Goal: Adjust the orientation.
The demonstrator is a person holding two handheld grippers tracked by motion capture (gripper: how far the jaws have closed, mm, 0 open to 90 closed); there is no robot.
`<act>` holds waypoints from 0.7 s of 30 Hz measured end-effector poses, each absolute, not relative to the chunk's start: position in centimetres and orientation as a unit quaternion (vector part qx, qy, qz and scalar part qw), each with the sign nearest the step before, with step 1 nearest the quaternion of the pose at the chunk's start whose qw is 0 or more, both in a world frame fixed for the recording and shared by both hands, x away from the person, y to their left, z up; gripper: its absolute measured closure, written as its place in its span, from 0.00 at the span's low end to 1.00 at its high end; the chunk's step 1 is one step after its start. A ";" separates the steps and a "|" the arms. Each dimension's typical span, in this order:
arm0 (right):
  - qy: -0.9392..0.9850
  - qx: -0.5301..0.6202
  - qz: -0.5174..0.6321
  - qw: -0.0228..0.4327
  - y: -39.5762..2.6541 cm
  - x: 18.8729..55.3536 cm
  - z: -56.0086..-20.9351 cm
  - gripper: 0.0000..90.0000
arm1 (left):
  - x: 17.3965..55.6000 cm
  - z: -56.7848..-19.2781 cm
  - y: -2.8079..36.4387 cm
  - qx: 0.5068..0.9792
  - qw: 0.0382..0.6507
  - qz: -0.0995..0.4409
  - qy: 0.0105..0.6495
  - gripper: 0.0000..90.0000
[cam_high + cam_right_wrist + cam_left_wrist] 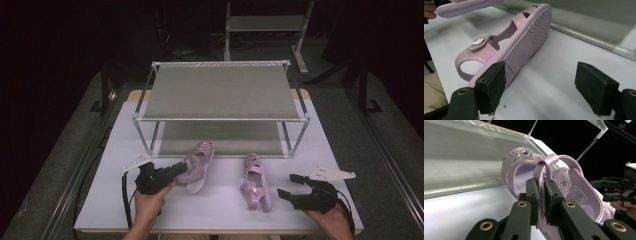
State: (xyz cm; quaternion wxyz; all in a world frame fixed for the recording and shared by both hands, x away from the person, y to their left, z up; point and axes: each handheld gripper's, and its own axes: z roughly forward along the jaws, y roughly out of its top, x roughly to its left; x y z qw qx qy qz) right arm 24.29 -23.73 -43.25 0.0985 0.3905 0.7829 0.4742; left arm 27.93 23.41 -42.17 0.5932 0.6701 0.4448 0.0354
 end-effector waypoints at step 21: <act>0.781 0.393 0.475 0.096 -23.8 24.5 -43.3 0.27 | 29.2 -42.2 22.9 0.657 0.601 0.038 0.453 0.93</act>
